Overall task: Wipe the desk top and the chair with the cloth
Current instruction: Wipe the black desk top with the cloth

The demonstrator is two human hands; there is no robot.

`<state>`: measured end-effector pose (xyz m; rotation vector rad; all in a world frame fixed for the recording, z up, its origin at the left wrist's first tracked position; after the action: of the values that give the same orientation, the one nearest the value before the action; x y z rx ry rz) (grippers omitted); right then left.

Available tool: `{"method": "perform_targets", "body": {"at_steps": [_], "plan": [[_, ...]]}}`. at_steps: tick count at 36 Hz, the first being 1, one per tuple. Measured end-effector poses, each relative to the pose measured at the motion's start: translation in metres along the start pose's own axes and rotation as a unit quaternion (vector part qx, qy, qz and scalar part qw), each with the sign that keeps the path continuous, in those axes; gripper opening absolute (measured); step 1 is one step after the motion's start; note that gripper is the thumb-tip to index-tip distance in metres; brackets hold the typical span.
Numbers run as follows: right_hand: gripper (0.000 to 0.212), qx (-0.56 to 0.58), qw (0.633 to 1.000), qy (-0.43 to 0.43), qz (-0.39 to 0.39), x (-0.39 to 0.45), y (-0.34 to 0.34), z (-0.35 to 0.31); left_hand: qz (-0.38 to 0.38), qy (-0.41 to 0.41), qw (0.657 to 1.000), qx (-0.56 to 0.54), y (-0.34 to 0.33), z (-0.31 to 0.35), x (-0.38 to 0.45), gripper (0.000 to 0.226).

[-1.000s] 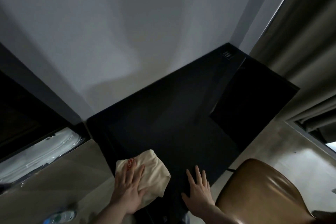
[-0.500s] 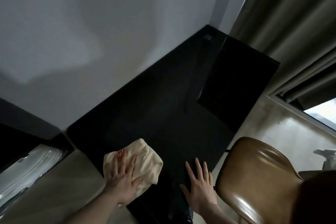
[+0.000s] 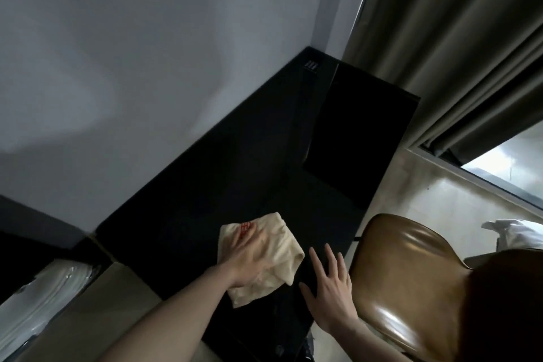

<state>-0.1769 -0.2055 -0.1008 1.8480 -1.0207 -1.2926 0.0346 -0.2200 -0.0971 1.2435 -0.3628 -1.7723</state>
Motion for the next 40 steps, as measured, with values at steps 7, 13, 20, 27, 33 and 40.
{"method": "perform_targets", "body": {"at_steps": [7,13,20,27,33,40], "plan": [[0.082,-0.010,0.997,0.059,-0.053,0.022,-0.014,-0.082,0.107,0.072,0.990,-0.058,0.002,-0.083,-0.049,0.066],[0.082,-0.018,0.990,0.098,-0.101,0.030,-0.044,-0.144,0.100,0.127,0.986,-0.037,-0.013,-0.138,-0.080,0.071],[0.093,-0.048,0.983,0.088,-0.152,0.051,-0.070,-0.146,0.086,0.151,0.985,-0.020,-0.024,-0.149,-0.081,0.077],[0.099,-0.052,0.983,0.089,-0.155,0.089,-0.048,-0.118,0.058,0.157,0.986,-0.017,-0.021,-0.113,-0.048,0.093],[0.098,-0.037,0.983,0.090,-0.154,0.144,-0.004,-0.082,0.009,0.196,0.980,-0.009,-0.021,-0.076,-0.005,0.113],[0.097,-0.051,0.983,0.093,-0.148,0.209,0.047,-0.047,-0.002,0.281,0.959,-0.033,-0.022,-0.057,0.018,0.125]]}}
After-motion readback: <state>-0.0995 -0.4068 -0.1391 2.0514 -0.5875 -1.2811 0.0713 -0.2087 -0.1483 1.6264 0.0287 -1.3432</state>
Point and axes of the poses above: each hand's wrist, its own x-axis towards the middle knuckle, its own y-axis out of the back of the hand, z = x × y, the point moved 9 cm from there along x, towards the middle knuckle, and after that the axes turned 1 degree about -y, right-handed, at the moved point
